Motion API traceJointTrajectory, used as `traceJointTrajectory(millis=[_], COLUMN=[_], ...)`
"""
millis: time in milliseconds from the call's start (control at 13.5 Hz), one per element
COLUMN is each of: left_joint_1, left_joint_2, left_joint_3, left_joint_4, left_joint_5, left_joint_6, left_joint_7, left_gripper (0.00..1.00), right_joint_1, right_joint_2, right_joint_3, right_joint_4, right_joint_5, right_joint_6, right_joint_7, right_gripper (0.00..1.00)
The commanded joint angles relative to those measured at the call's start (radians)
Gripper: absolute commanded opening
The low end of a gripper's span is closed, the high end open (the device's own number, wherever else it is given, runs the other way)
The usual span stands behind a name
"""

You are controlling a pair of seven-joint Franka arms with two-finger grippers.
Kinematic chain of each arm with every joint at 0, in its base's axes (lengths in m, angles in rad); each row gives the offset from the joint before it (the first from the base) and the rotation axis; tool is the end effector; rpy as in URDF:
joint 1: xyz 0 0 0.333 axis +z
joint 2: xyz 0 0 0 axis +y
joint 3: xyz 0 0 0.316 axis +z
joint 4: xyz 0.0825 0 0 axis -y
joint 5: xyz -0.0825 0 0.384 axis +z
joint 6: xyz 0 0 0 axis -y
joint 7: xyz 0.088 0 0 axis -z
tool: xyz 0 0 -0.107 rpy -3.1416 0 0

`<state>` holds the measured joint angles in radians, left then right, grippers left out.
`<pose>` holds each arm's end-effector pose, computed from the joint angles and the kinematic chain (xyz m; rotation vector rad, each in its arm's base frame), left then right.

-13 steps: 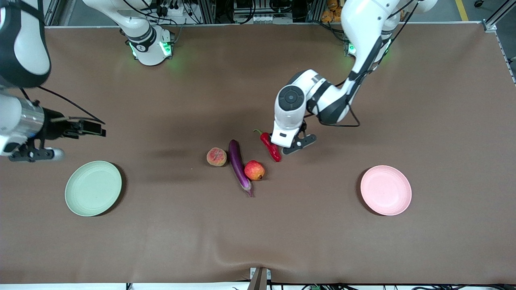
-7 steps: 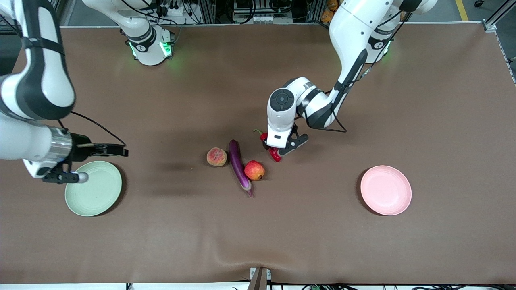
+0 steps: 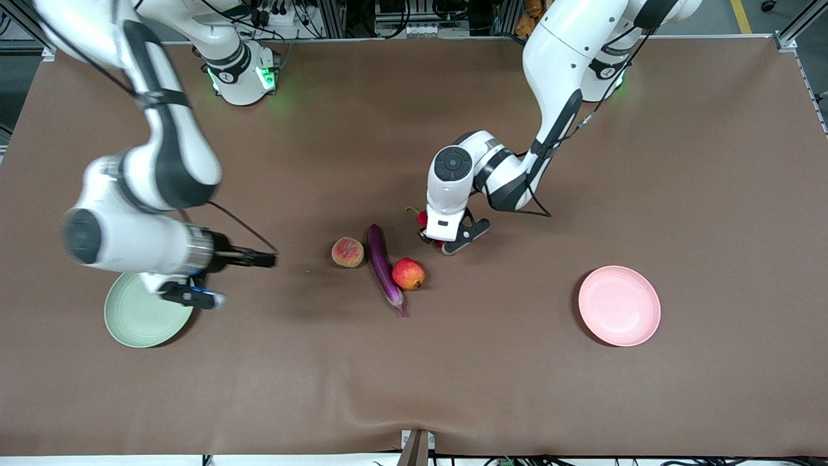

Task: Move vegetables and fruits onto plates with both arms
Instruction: 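Grasp the red pepper with the left gripper while the right gripper reaches the pomegranate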

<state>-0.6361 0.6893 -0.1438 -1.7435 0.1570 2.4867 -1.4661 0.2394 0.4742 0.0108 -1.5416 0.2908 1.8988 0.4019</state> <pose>0.4831 -0.4667 0.1885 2.9494 0.9122 0.0557 0.6501 0.1867 0.3720 -2.8798 0.3811 0.2897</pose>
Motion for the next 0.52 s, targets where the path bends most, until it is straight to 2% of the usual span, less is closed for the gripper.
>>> traceJointTrajectory(millis=[0,297,445], left_joint_1=[0.025,0.241,0.346], left_joint_2=[-0.062,-0.195,-0.206], left_joint_3=[0.015,0.004,0.004], left_joint_4=[-0.008,-0.004,-0.002], left_joint_5=[0.067,0.096,0.096], left_joint_6=[-0.066,-0.297,-0.322], left_joint_7=[0.025,0.390,0.562], left_gripper=[0.00,0.00,0.00], right_joint_1=[0.067,0.188,0.234], right_joint_2=[0.058,0.138,0.184], right_joint_3=[-0.009,-0.008,-0.009], right_joint_4=[0.029,0.070,0.106], right_joint_5=[0.013,0.011,0.011], right_joint_6=[0.057,0.155,0.206], right_joint_7=[0.206,0.460,0.578], right_gripper=[1.00,1.00,1.00])
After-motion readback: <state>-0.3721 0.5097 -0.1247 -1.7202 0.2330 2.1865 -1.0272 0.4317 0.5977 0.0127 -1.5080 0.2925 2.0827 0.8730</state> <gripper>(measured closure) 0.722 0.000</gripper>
